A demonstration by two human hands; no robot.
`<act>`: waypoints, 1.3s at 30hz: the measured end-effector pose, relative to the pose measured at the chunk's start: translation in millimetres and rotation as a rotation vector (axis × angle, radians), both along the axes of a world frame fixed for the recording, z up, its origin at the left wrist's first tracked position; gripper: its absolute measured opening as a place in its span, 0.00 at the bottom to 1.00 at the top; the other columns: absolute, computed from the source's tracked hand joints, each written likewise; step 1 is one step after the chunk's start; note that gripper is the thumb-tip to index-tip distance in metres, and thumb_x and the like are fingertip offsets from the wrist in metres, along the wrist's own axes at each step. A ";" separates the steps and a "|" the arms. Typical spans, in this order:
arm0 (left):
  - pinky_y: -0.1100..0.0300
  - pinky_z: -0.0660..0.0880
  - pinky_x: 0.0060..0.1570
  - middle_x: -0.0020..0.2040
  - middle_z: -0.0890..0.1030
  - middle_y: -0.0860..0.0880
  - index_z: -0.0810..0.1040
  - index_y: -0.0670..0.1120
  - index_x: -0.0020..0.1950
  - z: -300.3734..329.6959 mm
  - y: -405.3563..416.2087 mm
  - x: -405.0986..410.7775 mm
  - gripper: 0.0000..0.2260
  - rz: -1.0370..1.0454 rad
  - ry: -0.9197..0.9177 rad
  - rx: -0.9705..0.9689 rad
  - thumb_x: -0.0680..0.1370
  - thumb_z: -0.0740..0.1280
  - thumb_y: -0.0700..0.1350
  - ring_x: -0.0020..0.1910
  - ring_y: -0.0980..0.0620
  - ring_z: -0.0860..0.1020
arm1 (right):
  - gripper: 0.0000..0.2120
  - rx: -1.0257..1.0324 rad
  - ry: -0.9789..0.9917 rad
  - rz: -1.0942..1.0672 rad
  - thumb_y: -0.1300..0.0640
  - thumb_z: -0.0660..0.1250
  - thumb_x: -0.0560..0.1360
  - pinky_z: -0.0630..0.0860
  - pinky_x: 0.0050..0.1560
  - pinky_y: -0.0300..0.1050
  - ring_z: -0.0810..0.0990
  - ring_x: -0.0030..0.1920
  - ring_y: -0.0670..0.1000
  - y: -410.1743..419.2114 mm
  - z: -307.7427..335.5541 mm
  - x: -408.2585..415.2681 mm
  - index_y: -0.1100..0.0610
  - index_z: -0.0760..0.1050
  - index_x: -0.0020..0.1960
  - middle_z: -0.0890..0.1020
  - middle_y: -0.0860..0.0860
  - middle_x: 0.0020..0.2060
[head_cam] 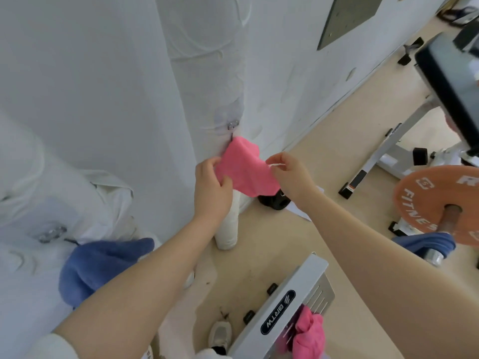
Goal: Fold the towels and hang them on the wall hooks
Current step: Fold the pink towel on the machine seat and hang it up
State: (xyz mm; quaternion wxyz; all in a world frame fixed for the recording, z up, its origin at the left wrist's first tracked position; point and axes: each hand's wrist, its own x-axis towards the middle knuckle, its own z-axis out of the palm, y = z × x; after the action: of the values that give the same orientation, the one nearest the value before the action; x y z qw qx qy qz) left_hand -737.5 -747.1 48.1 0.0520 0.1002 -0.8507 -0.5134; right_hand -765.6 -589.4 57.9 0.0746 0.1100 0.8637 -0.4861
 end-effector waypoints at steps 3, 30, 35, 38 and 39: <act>0.61 0.69 0.55 0.60 0.73 0.48 0.71 0.44 0.62 -0.9 19.1 38.0 0.15 -0.051 -0.017 -0.038 0.76 0.59 0.36 0.48 0.49 0.75 | 0.11 0.015 -0.025 0.053 0.61 0.57 0.76 0.67 0.33 0.37 0.71 0.34 0.46 24.6 -1.3 47.5 0.51 0.76 0.50 0.76 0.49 0.42; 0.74 0.67 0.27 0.47 0.75 0.51 0.72 0.47 0.52 -374.1 200.8 293.8 0.06 -0.416 -0.710 -0.068 0.79 0.58 0.38 0.38 0.51 0.77 | 0.11 0.001 -0.607 -0.089 0.62 0.59 0.78 0.66 0.47 0.41 0.77 0.51 0.56 221.4 -414.5 357.0 0.63 0.77 0.56 0.79 0.60 0.54; 0.60 0.70 0.44 0.50 0.76 0.52 0.74 0.47 0.54 -503.8 213.8 304.4 0.09 -0.472 -0.741 -0.162 0.77 0.59 0.38 0.45 0.52 0.75 | 0.15 0.069 -0.640 -0.049 0.63 0.57 0.77 0.69 0.55 0.43 0.74 0.61 0.58 216.9 -555.8 370.2 0.59 0.73 0.62 0.76 0.58 0.60; 0.62 0.66 0.45 0.51 0.75 0.54 0.73 0.47 0.58 -574.1 222.6 302.2 0.12 -0.438 -0.725 -0.155 0.76 0.59 0.37 0.52 0.49 0.77 | 0.18 0.150 -0.620 0.011 0.62 0.58 0.77 0.67 0.63 0.45 0.70 0.65 0.56 214.9 -630.7 366.4 0.58 0.69 0.67 0.72 0.56 0.65; 0.63 0.65 0.45 0.51 0.74 0.54 0.73 0.47 0.59 -593.5 226.0 301.0 0.13 -0.427 -0.718 -0.139 0.76 0.59 0.37 0.53 0.49 0.77 | 0.18 0.199 -0.607 0.036 0.60 0.59 0.77 0.67 0.63 0.46 0.71 0.64 0.57 214.8 -654.5 364.9 0.58 0.69 0.66 0.72 0.56 0.64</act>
State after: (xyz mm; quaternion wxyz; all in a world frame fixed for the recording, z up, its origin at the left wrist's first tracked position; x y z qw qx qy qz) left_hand -436.5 -521.1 -545.4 -0.3484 0.0903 -0.8491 -0.3866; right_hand -400.7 -374.6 -596.6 0.3264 0.2417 0.8471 -0.3429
